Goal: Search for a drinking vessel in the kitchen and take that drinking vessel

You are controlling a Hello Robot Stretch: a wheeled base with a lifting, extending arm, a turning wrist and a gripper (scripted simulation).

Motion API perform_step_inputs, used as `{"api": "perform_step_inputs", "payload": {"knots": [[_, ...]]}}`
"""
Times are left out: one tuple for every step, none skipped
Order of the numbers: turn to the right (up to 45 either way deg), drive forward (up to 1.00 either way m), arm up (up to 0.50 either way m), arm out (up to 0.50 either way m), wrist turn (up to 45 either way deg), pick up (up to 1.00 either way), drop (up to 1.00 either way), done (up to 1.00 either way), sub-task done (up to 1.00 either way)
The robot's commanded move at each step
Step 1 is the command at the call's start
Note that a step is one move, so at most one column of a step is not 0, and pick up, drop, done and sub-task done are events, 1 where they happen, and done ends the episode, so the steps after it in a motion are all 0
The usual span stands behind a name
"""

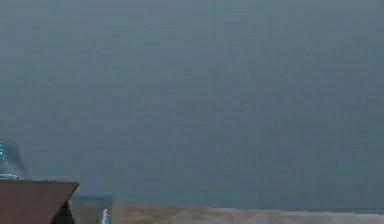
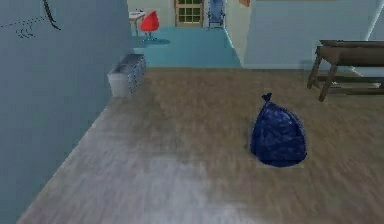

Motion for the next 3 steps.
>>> {"api": "perform_step_inputs", "payload": {"knots": [[0.0, 0.6, 0.0, 0.0, 0.0, 0.0, 0.0, 0.0, 0.0], [-27.0, 0.0, 0.0, 0.0, 0.0, 0.0, 0.0, 0.0, 0.0], [0.0, 0.25, 0.0, 0.0, 0.0, 0.0, 0.0, 0.0, 0.0]]}}
